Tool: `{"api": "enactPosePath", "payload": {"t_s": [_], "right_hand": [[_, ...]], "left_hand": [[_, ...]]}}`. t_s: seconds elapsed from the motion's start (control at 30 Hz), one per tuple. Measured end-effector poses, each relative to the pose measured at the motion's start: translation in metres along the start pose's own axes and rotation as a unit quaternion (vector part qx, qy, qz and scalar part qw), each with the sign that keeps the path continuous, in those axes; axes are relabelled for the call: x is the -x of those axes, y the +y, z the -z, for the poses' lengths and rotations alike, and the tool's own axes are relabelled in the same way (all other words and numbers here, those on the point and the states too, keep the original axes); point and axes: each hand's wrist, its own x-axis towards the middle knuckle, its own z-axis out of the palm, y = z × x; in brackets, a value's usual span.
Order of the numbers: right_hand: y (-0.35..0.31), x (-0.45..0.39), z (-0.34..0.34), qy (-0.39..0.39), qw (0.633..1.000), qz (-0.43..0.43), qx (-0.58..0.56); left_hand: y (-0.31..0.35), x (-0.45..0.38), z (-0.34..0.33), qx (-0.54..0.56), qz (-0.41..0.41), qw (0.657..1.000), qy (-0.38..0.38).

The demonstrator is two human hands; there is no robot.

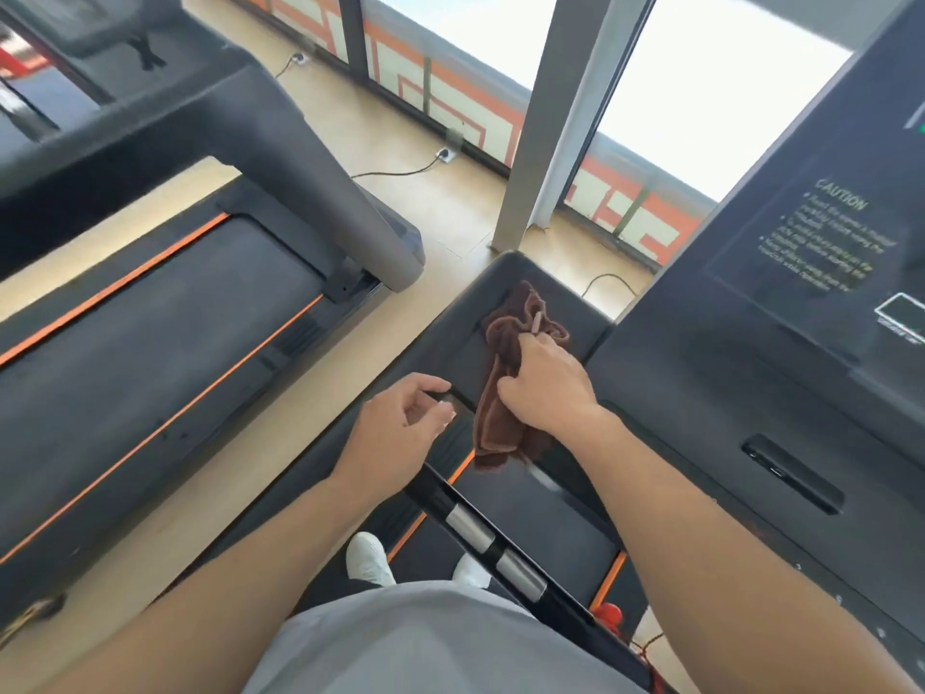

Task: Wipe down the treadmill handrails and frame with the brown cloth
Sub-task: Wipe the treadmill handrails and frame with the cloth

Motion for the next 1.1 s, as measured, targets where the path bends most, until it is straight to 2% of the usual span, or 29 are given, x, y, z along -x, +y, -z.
{"api": "enactPosePath", "payload": {"t_s": [0.1, 0.27, 0.4, 0.47, 0.5, 0.57, 0.6, 0.67, 0.7, 0.8, 0.87, 1.1], "right_hand": [[0.000, -0.011, 0.011, -0.041, 0.999, -0.012, 0.000], [0.007, -0.006, 0.022, -0.074, 0.991, 0.037, 0.106], [-0.006, -0.008, 0.024, -0.108, 0.968, 0.055, 0.220], [-0.010, 0.001, 0.004, -0.061, 0.962, 0.053, 0.259], [-0.010, 0.007, -0.005, -0.006, 0.961, 0.060, 0.270], [-0.009, 0.016, -0.013, 0.089, 0.964, 0.101, 0.228], [-0.008, 0.018, -0.013, 0.100, 0.973, 0.113, 0.173], [-0.008, 0.018, -0.014, 0.067, 0.992, 0.086, 0.068], [-0.009, 0.015, -0.013, 0.049, 0.996, 0.062, 0.051], [-0.012, -0.004, -0.004, 0.024, 0.998, -0.006, 0.051], [-0.016, -0.015, 0.007, 0.012, 0.998, -0.020, 0.052], [-0.012, -0.001, 0.017, -0.058, 0.985, 0.031, 0.159]], "left_hand": [[-0.005, 0.006, -0.003, 0.008, 0.004, 1.000, -0.001], [-0.003, 0.009, -0.010, 0.007, -0.005, 1.000, -0.008], [0.000, 0.011, -0.012, 0.002, -0.015, 1.000, -0.007], [-0.001, 0.012, -0.010, 0.001, -0.014, 1.000, -0.002], [-0.003, 0.013, -0.007, 0.002, -0.013, 1.000, 0.002], [-0.009, 0.016, -0.001, 0.002, -0.010, 1.000, 0.014], [-0.012, 0.018, 0.002, 0.001, -0.008, 1.000, 0.019], [-0.019, 0.021, 0.007, 0.000, -0.001, 1.000, 0.031], [-0.021, 0.022, 0.008, 0.003, 0.002, 0.999, 0.035], [-0.022, 0.023, 0.007, 0.017, 0.007, 0.999, 0.031], [-0.021, 0.025, 0.004, 0.018, 0.001, 1.000, 0.020], [-0.015, 0.026, -0.001, 0.025, -0.001, 1.000, -0.006]]}}
